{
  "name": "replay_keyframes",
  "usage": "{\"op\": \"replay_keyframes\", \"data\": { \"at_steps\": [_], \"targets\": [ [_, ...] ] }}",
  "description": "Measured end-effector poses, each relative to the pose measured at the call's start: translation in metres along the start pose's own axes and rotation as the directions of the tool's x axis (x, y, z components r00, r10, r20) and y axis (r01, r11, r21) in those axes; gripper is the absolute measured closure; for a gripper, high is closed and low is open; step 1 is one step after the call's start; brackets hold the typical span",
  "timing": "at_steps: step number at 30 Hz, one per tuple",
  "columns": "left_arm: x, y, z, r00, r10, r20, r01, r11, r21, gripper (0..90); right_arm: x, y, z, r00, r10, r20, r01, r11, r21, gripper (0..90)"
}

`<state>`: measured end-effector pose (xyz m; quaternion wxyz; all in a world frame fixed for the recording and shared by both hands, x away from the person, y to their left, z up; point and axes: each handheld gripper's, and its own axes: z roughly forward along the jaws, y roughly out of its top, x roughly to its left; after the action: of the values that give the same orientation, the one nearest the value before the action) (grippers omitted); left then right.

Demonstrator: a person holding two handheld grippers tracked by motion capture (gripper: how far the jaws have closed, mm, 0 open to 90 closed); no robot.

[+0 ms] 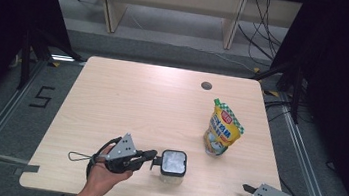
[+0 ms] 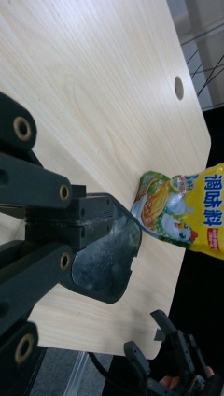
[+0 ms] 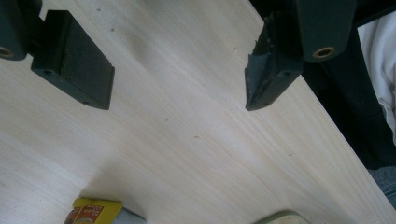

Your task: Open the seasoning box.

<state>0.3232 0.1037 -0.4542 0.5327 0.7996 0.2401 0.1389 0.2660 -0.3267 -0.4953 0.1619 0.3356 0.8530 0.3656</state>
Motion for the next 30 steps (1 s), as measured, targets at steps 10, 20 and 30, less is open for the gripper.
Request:
{"op": "replay_keyframes", "data": {
  "at_steps": [10, 20, 30],
  "targets": [
    [0.000, -0.004, 0.008, 0.9998, -0.019, 0.005, 0.019, 0.9997, 0.013, 89.3, 0.003, 0.001, 0.000, 0.9999, 0.010, -0.008, -0.010, 1.000, 0.006, 25.1],
    [0.002, -0.010, 0.007, 0.9967, -0.079, 0.019, 0.079, 0.9965, -0.025, 89.1, 0.006, 0.005, 0.000, 0.9992, -0.005, -0.039, 0.003, 0.999, -0.043, 30.5],
    [0.005, -0.014, 0.006, 0.9942, -0.103, 0.028, 0.104, 0.9938, -0.038, 89.0, 0.026, 0.034, 0.005, 0.9874, -0.102, -0.121, 0.075, 0.976, -0.206, 61.3]
  ]
}}
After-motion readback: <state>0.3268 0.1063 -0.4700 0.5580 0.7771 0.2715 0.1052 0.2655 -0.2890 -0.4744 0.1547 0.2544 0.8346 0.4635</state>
